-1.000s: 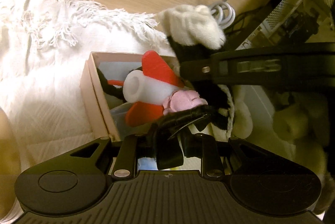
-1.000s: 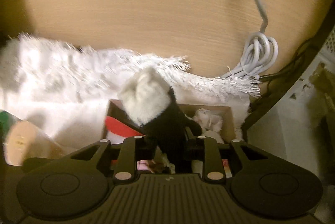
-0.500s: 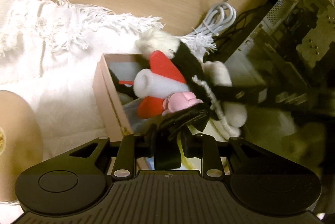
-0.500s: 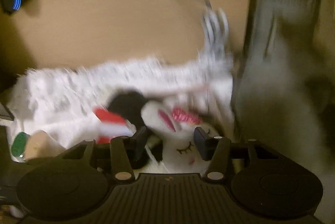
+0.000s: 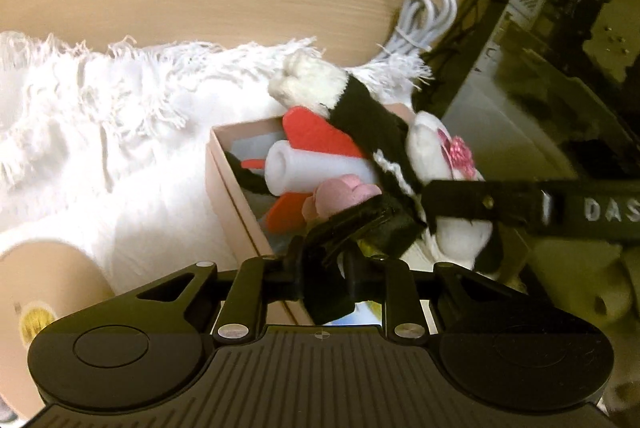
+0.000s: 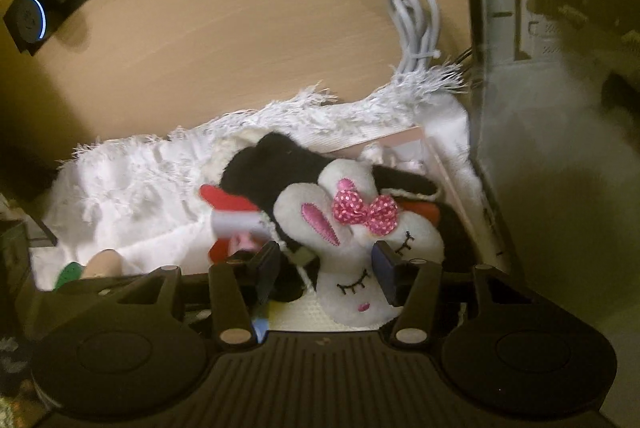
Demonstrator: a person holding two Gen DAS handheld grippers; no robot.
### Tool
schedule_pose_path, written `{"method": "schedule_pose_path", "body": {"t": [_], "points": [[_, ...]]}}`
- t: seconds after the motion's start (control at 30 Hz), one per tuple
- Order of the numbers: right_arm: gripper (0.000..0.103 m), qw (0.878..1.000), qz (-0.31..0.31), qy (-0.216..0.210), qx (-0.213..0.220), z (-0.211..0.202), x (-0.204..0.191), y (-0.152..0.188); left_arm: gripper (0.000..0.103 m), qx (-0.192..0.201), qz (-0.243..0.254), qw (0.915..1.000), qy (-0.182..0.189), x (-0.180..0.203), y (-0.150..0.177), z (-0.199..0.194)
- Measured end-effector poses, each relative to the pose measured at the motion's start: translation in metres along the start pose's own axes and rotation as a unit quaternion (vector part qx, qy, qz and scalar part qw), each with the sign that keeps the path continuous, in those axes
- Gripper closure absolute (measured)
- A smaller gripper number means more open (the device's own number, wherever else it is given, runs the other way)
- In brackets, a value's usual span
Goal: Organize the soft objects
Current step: 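Carry both plush toys into the pink box and open both grippers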
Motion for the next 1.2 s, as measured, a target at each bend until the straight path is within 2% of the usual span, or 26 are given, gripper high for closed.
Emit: {"method": "schedule_pose_path", "body": {"t": [0.23, 0.33, 0.43, 0.5, 0.6, 0.63, 0.67, 0.7, 0.77, 0.87, 0.97, 1.07, 1.2], "points": [[0.051, 0.999, 0.043, -0.026, 0.008, 0.006, 0.002, -0.005, 0.079, -0.004, 0.005, 0.9999, -0.008, 0.002, -0.002, 0.003], [0.051, 0.999, 0.032, -0.031, 0.011, -0.001, 0.003, -0.003, 0.079, -0.005, 0.006, 0.9999, -0.007, 0.005, 0.004, -0.003], [0.05, 0.999, 0.02, -0.032, 0.018, -0.016, 0.006, -0.004, 0.078, 0.005, 0.01, 0.9998, 0.019, 0.009, 0.012, -0.021], [0.041, 0.999, 0.014, -0.038, 0.034, -0.03, 0.009, -0.007, 0.077, 0.011, 0.017, 0.9988, 0.045, 0.014, 0.018, -0.034], [0.041, 0.998, -0.007, -0.021, 0.058, -0.047, 0.011, -0.009, 0.077, 0.013, 0.041, 0.9972, 0.06, 0.022, 0.029, -0.04], [0.042, 0.998, -0.017, -0.008, 0.059, -0.048, 0.011, -0.009, 0.077, 0.012, 0.046, 0.9973, 0.055, 0.024, 0.032, -0.039], [0.049, 0.998, -0.023, 0.001, 0.058, -0.047, 0.011, -0.008, 0.077, 0.01, 0.046, 0.9976, 0.05, 0.025, 0.033, -0.037], [0.061, 0.998, -0.026, 0.015, 0.053, -0.044, 0.011, -0.005, 0.077, 0.008, 0.041, 0.9981, 0.045, 0.025, 0.033, -0.034], [0.068, 0.999, -0.02, 0.032, 0.039, -0.033, 0.014, 0.0, 0.077, 0.007, 0.03, 0.9989, 0.035, 0.022, 0.03, -0.029], [0.068, 1.0, 0.017, 0.009, 0.013, -0.015, 0.019, 0.012, 0.077, 0.012, 0.027, 0.9995, 0.012, 0.017, 0.021, -0.018], [0.067, 1.0, 0.015, 0.005, 0.018, -0.016, 0.015, 0.013, 0.073, -0.009, 0.035, 0.9993, -0.013, 0.014, 0.016, 0.0], [0.067, 1.0, -0.01, 0.011, 0.012, -0.018, 0.01, 0.009, 0.073, -0.007, 0.038, 0.9992, 0.004, 0.014, 0.019, -0.01], [0.067, 0.999, -0.033, 0.022, 0.009, -0.022, 0.008, 0.012, 0.073, -0.002, 0.072, 0.997, 0.028, 0.018, 0.031, -0.037]]}}
Point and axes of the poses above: each gripper's, at about its wrist camera, not at the fingertips, and z roughly the way its jaws point, x to its right, y to its underside, the point moved 4 cm from there along z, roughly the way its jaws point, and after that the axes turned 15 degrees about -z, right-handed, at the moved point
